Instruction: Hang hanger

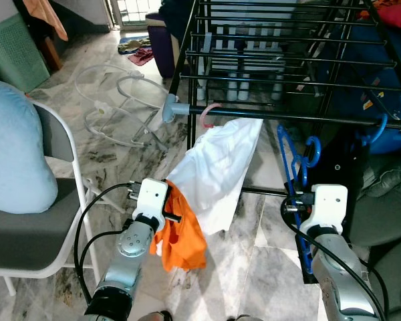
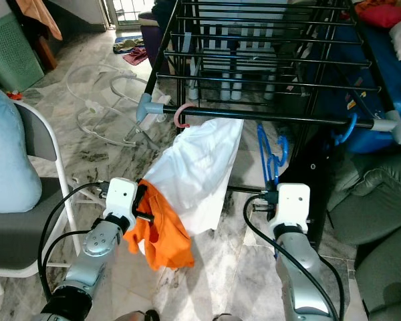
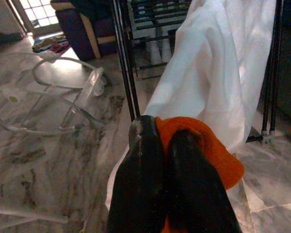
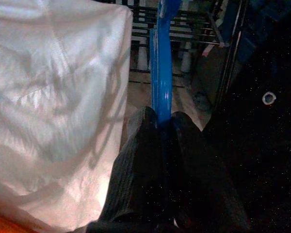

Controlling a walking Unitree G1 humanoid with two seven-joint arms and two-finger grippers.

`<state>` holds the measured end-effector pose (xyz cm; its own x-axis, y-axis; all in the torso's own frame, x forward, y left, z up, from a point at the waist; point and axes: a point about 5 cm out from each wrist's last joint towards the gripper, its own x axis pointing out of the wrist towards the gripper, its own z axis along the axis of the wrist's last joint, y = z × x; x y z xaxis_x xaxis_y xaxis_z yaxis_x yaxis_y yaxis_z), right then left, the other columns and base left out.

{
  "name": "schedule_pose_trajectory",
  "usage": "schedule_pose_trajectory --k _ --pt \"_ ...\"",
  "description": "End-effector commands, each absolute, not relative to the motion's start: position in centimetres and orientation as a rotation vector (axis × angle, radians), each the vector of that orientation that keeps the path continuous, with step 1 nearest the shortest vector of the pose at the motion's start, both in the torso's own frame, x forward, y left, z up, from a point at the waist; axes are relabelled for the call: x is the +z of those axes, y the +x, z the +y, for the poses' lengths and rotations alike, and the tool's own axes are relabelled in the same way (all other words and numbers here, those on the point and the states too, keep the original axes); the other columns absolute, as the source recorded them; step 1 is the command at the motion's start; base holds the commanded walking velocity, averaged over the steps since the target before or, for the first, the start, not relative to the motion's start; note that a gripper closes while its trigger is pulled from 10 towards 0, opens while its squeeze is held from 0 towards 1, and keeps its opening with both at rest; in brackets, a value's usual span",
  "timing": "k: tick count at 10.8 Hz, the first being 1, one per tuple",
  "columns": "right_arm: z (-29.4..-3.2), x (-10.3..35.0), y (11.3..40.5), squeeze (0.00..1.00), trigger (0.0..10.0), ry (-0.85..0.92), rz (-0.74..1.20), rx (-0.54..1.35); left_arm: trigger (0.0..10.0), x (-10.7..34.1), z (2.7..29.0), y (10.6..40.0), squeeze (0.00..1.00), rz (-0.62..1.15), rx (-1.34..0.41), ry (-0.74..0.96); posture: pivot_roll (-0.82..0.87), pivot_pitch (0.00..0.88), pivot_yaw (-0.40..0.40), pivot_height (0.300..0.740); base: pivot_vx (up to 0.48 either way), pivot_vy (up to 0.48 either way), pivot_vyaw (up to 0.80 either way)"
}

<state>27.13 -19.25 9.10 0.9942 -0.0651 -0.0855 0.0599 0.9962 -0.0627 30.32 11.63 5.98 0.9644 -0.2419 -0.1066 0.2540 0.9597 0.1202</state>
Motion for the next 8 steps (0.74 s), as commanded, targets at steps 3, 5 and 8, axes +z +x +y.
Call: schedule_pose_trajectory --k 3,5,8 --pt "-18.64 9.77 27.36 0.0 10.0 -0.054 0.064 -0.037 10.0 6.09 11.71 30.66 0.0 0.086 -0.234 0.149 -0.19 0.065 0.021 0.74 -0.309 0.0 0.0" --pt "-18.57 9.74 27.44 0.0 10.0 -0.053 0.068 -0.029 10.0 5.8 11.59 30.5 0.0 0.098 -0.235 0.142 -0.19 0.07 0.018 0.74 -0.296 0.0 0.0" --pt "-18.3 9.48 27.58 0.0 10.0 -0.042 0.076 -0.023 10.0 5.33 11.87 30.36 0.0 0.117 -0.236 0.155 -0.18 0.07 0.021 0.74 -0.291 0.0 0.0"
